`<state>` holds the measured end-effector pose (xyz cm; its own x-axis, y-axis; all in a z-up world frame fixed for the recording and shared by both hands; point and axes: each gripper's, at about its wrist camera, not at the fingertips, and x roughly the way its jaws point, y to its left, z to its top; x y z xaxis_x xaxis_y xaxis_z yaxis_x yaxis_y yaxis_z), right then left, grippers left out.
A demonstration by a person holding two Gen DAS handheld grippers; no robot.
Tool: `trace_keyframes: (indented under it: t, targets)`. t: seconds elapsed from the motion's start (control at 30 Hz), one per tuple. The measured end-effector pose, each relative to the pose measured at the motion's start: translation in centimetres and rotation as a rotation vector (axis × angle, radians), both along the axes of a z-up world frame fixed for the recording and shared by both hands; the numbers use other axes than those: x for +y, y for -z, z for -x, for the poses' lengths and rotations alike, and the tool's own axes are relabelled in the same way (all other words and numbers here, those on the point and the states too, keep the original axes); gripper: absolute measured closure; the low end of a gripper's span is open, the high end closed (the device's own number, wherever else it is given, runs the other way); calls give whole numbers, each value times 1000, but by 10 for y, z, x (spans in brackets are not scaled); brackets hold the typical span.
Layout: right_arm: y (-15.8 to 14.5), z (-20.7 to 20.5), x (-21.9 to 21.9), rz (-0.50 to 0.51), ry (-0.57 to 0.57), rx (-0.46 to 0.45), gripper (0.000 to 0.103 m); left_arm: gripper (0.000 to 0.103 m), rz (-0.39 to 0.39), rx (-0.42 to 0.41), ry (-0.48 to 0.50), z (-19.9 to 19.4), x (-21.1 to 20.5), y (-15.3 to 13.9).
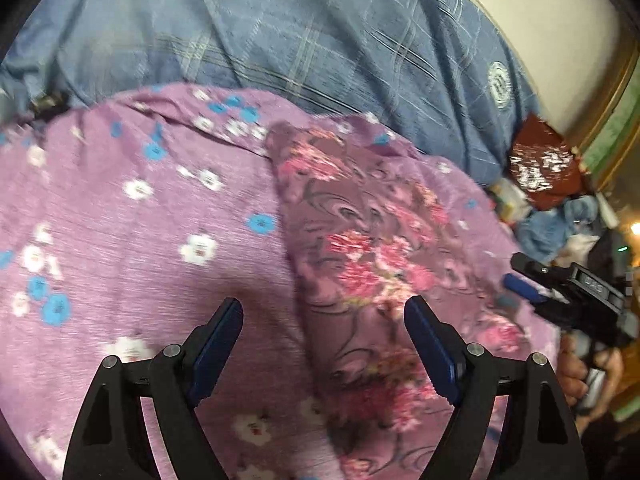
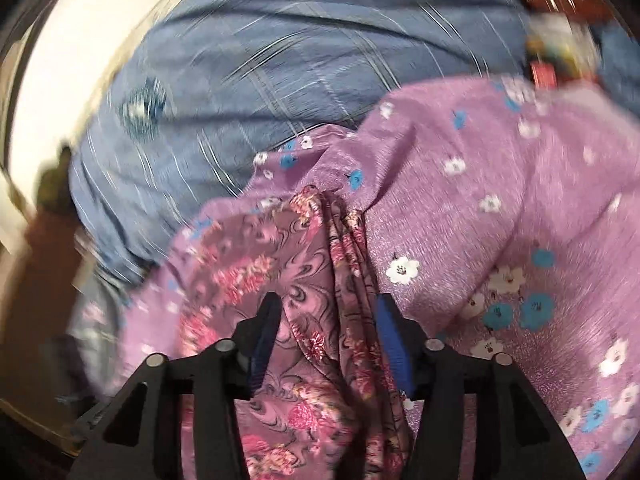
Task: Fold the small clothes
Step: 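Grasp the shirt end with the right gripper and lift it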
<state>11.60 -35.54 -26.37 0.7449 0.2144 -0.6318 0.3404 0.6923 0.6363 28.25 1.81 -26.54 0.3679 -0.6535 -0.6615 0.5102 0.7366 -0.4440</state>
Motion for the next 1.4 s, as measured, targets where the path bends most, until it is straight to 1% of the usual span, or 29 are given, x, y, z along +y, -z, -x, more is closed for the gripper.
trace_keyframes:
  t: [0.07, 0.2, 0.27, 0.37, 0.43, 0.5, 0.57, 0.67, 0.77, 0.9, 0.97, 1.0, 1.03, 1.1, 1.13, 1.17, 1.2, 1.23, 1.27, 1.3, 1.33, 1.4]
  targets:
    - [10, 0, -11, -85, -17, -8, 45, 20, 26, 58, 40, -9, -4, 7]
    - [26, -10, -24, -206, -36, -17, 43, 20, 76, 114, 73, -26, -8, 17]
    - [31, -17, -26, -236, -42, -12, 43, 20, 99, 129, 100, -34, -11, 19]
    - [42, -31, -22, -255, -74, 19, 43, 21, 99, 142, 134, -43, -15, 24]
    - [48, -41, -16, -242, -95, 57, 43, 21, 102, 149, 141, -53, -18, 29]
    - [52, -49, -14, -203, -108, 97, 43, 21, 125, 163, 146, -63, -17, 32]
    - [54, -53, -15, -197, -115, 92, 45, 21, 148, 174, 150, -72, -17, 34]
    - [58, -57, -16, -239, -118, 71, 43, 21, 183, 190, 159, -83, -15, 38]
    - [58, -64, -3, -258, -198, 63, 43, 21, 223, 205, 184, -87, -23, 41]
    - [46, -65, 10, -203, -245, 26, 43, 20, 233, 189, 196, -91, -34, 45]
    - [51, -66, 9, -195, -237, 56, 46, 20, 224, 186, 191, -92, -37, 48]
    - [57, -67, 11, -187, -234, 83, 48, 21, 186, 185, 187, -91, -41, 52]
    - [56, -67, 12, -179, -230, 74, 49, 21, 154, 180, 191, -89, -45, 54]
    - [51, -66, 15, -150, -231, 72, 52, 21, 108, 115, 214, -81, -56, 53]
    - [50, -66, 16, -127, -227, 75, 58, 22, 95, 108, 223, -78, -60, 52]
    - [49, -65, 18, -111, -225, 76, 64, 23, 91, 95, 221, -76, -64, 52]
    - [45, -65, 21, -84, -224, 71, 67, 28, 94, 88, 216, -76, -65, 51]
    - [42, -65, 25, -58, -223, 67, 73, 31, 97, 83, 211, -76, -66, 50]
    - [38, -64, 27, -28, -220, 63, 75, 38, 109, 84, 203, -78, -66, 50]
    - [36, -63, 29, -12, -216, 62, 76, 44, 119, 88, 195, -80, -65, 50]
    - [34, -62, 29, 1, -208, 64, 77, 47, 129, 93, 187, -79, -63, 49]
    - [30, -60, 31, 17, -196, 64, 79, 59, 145, 91, 175, -80, -61, 48]
